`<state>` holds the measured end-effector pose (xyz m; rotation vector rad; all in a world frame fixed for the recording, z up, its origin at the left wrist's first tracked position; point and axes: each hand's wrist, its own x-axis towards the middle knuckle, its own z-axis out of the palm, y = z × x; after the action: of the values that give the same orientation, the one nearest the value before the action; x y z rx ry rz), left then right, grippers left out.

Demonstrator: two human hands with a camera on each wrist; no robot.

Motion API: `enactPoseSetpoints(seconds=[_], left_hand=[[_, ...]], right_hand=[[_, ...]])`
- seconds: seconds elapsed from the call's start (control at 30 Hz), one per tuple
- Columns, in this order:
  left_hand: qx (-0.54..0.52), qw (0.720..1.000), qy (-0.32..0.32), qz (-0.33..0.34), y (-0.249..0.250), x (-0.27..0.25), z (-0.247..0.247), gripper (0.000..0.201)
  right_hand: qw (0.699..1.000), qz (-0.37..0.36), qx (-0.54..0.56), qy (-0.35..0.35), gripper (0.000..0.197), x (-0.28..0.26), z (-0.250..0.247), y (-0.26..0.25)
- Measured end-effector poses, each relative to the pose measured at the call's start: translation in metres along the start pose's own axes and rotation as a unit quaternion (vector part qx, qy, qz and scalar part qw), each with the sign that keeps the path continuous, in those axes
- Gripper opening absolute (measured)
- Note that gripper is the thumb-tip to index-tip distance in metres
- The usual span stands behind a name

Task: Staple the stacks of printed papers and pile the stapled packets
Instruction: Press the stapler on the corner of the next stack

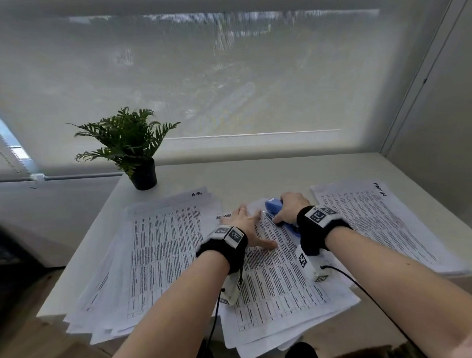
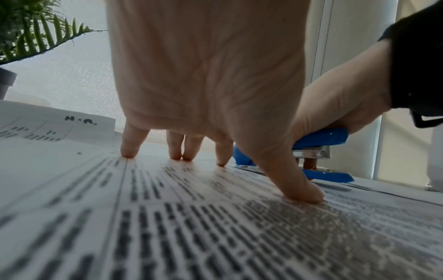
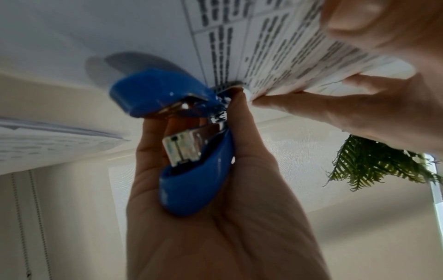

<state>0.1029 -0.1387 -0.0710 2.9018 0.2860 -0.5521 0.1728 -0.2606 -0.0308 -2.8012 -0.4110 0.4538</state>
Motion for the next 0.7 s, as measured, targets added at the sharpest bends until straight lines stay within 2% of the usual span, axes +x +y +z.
enactPoseSetpoints(seconds=[0.1,0.3,0.53,0.7], left_hand=[[0.0,1.0,0.009,0.0,0.0,0.001,0.0,0.109],[0.004,1.0,0.013,-0.009,-0.002,0.001,0.0,0.123],[0.027,1.0,-0.013,-0.011,-0.002,0.001,0.0,0.124],[0.028,0.999,-0.027,-0.013,-0.001,0.001,-0.001,0.123]], right_hand=[[1.0,0.001,0.009,-0.002,0.044,0.001,0.0,0.001],[1.0,0.001,-0.001,-0.007,0.045,0.001,0.002,-0.004],[0.999,0.028,0.001,0.018,0.049,0.003,0.01,-0.007],[0.999,0.02,-0.018,0.033,0.043,0.004,0.017,-0.008]])
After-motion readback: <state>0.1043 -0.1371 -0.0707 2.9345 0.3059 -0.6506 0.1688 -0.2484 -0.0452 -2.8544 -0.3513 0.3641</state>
